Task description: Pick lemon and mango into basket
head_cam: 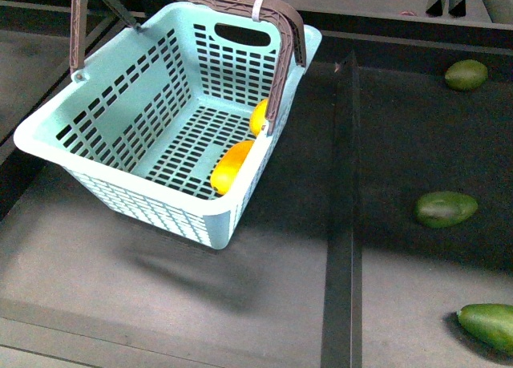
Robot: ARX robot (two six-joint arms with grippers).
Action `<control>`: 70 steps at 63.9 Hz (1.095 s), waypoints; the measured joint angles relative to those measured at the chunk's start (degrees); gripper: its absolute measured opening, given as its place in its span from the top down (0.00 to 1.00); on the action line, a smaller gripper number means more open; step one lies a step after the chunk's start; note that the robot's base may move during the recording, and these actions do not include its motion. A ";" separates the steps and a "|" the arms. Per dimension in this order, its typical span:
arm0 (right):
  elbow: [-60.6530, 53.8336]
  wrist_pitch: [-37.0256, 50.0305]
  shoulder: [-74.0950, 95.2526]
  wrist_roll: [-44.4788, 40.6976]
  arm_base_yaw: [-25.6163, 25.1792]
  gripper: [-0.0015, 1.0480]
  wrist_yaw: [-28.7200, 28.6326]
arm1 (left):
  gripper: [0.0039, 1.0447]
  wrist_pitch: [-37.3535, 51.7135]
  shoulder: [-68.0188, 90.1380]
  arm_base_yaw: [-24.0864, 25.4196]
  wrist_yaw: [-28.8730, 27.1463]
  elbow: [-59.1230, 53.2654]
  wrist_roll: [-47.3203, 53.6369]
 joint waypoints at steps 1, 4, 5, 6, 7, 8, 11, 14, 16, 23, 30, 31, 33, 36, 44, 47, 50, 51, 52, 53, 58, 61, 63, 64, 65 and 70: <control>0.00 0.00 0.00 0.02 0.00 0.08 0.00 | 0.97 -1.68 -1.60 0.00 -0.02 0.00 0.00; 0.00 0.00 0.00 0.00 0.00 0.08 0.00 | 0.97 -3.04 -4.22 0.00 -0.02 0.00 0.00; 0.00 0.00 0.00 0.00 0.00 0.08 0.02 | 0.97 -3.06 -4.39 0.00 -0.02 0.00 0.00; 0.00 0.00 0.00 0.02 0.00 0.08 0.00 | 0.97 -3.15 -4.59 0.00 -0.02 0.00 0.00; 0.00 0.00 0.00 0.00 0.00 0.08 0.00 | 0.97 -3.21 -4.68 0.00 -0.02 0.00 0.00; 0.00 0.00 0.00 0.00 0.00 0.08 0.00 | 0.97 -3.21 -4.72 0.00 -0.04 0.00 0.00; 0.00 0.00 0.00 0.00 0.00 0.08 0.00 | 0.97 -3.28 -4.87 0.00 -0.04 0.00 0.00; 0.00 0.00 0.00 0.00 0.00 0.08 0.00 | 0.97 -3.34 -4.87 0.00 -0.02 0.02 0.00; 0.00 0.00 0.00 0.00 0.00 0.08 0.00 | 0.97 -3.34 -4.90 0.00 -0.04 0.00 0.00; 0.00 0.00 0.00 0.00 0.00 0.08 0.00 | 0.97 -3.37 -4.90 0.00 -0.04 0.00 0.00; 0.00 0.00 0.00 0.00 0.00 0.08 0.00 | 0.97 -3.37 -4.90 0.00 -0.04 0.00 0.00; 0.00 0.00 0.00 0.00 0.00 0.08 0.00 | 0.97 -3.37 -4.90 0.00 -0.02 0.00 0.00; 0.00 0.00 0.00 0.00 0.00 0.08 0.00 | 0.97 -3.37 -4.90 0.00 -0.04 0.00 0.00; 0.00 0.00 0.00 0.00 0.00 0.08 0.00 | 0.97 -3.37 -4.90 0.00 -0.02 0.00 0.00; 0.00 0.00 0.00 0.00 0.00 0.08 0.00 | 0.83 -3.37 -4.90 0.00 -0.04 0.00 0.00; 0.00 0.00 0.00 0.00 0.00 0.08 0.00 | 0.73 -3.37 -4.90 0.00 -0.04 0.02 0.00; 0.00 0.00 0.00 0.00 0.00 0.08 0.00 | 0.65 -3.37 -4.90 0.00 -0.04 0.00 0.00; 0.00 0.00 0.00 0.00 0.00 0.08 0.00 | 0.61 -3.37 -4.90 0.00 -0.04 0.00 0.00; 0.00 0.00 0.00 0.00 0.00 0.08 0.00 | 0.58 -3.37 -4.90 0.00 -0.04 0.00 0.00; 0.00 0.00 0.00 0.00 0.00 0.08 0.00 | 0.54 -3.37 -4.90 0.00 -0.04 0.00 0.00; 0.00 0.00 0.00 0.00 0.00 0.08 0.00 | 0.38 -3.37 -4.90 0.00 -0.04 0.00 0.00; 0.00 0.00 0.00 0.00 0.00 0.08 0.00 | 0.29 -3.37 -4.90 0.00 -0.04 0.00 0.00; 0.00 0.00 0.00 0.00 0.00 0.08 0.00 | 0.23 -3.37 -4.90 0.00 -0.04 0.00 0.00; 0.00 0.00 0.00 0.00 0.00 0.08 0.00 | 0.19 -3.37 -4.90 0.00 -0.04 0.00 0.00; 0.00 0.00 0.00 0.00 0.00 0.08 0.00 | 0.16 -3.37 -4.90 0.00 -0.02 0.00 0.00; 0.00 0.00 0.00 0.00 0.00 0.08 0.00 | 0.05 -3.37 -4.90 0.00 -0.04 0.00 0.11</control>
